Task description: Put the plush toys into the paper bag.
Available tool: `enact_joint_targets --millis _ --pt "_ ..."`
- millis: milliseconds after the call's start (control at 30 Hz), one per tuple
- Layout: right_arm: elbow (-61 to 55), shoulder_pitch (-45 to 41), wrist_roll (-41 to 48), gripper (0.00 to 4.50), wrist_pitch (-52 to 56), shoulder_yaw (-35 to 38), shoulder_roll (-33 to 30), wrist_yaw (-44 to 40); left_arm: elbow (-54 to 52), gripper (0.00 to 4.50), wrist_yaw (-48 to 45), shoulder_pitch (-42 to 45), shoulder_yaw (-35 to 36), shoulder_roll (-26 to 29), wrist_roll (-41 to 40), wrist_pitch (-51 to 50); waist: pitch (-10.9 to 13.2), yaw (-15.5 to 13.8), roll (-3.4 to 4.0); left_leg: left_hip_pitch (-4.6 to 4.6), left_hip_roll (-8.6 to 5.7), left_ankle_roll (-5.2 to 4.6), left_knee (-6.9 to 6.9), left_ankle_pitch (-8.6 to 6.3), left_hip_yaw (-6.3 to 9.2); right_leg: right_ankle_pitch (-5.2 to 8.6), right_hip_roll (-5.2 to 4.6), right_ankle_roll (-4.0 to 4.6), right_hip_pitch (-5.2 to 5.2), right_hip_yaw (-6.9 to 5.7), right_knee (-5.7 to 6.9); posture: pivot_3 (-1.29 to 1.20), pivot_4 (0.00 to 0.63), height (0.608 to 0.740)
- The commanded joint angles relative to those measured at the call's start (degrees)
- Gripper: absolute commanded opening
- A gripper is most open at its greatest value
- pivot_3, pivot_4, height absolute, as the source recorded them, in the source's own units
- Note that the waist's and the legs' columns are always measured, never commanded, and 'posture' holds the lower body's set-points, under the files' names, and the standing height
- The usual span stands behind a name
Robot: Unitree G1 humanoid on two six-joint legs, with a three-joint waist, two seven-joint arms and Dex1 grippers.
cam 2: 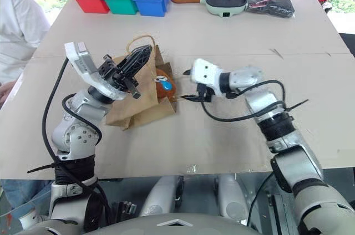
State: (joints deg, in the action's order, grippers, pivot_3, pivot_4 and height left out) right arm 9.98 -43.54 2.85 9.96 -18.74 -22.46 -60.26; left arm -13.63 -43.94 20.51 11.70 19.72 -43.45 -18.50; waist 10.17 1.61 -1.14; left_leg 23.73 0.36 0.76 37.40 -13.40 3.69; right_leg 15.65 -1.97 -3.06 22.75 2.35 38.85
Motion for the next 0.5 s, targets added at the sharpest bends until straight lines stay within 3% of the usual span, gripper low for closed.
enact_joint_targets --millis 33,300,500 --pt "-11.34 2.91 4.31 3.53 11.33 7.42 -5.61 1.03 1.90 0.00 -0.93 5.30 0.98 -1.60 -2.34 2.03 0.00 0.04 0.00 0.00 0.00 0.00 0.00 0.00 0.00 0.00 0.00 0.00 0.00 0.00 0.00 0.00 0.150 0.740" --pt "-23.03 9.32 14.56 3.53 34.81 19.19 -10.03 6.83 6.67 0.00 -0.73 16.87 4.48 -2.35 -6.25 1.56 0.02 -0.45 0.00 0.04 -0.03 -0.01 0.04 -0.01 -0.21 0.00 0.04 0.00 -0.02 0.03 -0.03 0.00 0.150 0.740" --pt "-32.11 15.46 27.59 3.53 56.13 30.86 -9.60 12.36 0.28 0.00 -1.17 5.63 6.44 1.73 -6.13 0.53 0.01 0.28 0.01 0.00 0.05 -0.02 -0.07 -0.01 -0.11 0.01 0.06 -0.01 0.00 0.11 -0.07 0.00 0.150 0.740"
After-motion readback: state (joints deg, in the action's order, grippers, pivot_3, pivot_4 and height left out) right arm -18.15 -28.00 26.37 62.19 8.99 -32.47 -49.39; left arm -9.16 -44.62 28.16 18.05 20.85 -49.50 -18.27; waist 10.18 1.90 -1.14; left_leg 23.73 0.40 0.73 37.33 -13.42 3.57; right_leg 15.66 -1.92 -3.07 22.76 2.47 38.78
